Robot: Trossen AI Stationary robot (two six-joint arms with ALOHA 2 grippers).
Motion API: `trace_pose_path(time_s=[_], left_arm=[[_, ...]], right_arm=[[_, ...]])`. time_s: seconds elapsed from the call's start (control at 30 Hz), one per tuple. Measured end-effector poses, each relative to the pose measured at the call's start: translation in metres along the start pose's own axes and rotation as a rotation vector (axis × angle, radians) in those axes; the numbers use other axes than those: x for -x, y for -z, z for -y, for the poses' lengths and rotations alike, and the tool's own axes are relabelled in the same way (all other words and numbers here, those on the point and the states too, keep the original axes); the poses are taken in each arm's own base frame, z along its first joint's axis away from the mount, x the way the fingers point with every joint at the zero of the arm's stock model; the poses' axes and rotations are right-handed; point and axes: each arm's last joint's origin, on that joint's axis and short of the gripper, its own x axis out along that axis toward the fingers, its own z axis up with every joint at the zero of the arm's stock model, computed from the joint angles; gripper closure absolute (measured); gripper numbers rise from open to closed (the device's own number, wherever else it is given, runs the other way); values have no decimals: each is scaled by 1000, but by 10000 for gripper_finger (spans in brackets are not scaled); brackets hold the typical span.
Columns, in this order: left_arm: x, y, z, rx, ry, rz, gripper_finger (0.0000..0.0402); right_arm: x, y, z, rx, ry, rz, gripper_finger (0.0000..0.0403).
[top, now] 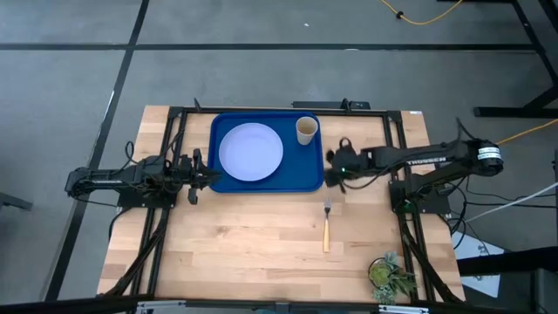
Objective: Pick and place plate/cup/fork/spoon on tray
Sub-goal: Put the black spoon on the blue tray
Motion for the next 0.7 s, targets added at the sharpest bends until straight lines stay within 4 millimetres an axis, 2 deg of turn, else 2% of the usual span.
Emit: trace_pose_path(time_s=[0.2,0.3,0.4,0.7], left_arm=[[0,0,0,0,-1,1,337],[0,0,0,0,-3,2,337],[0,0,0,0,-3,2,337],[0,0,0,0,0,2,337]], right_arm=[[40,-37,-35,-48,-136,232,399],[42,-45,-47,-77,-232,289,400],[30,-48,-57,-87,-286,299,400],[-38,-35,-76,-151,-279,73,400]])
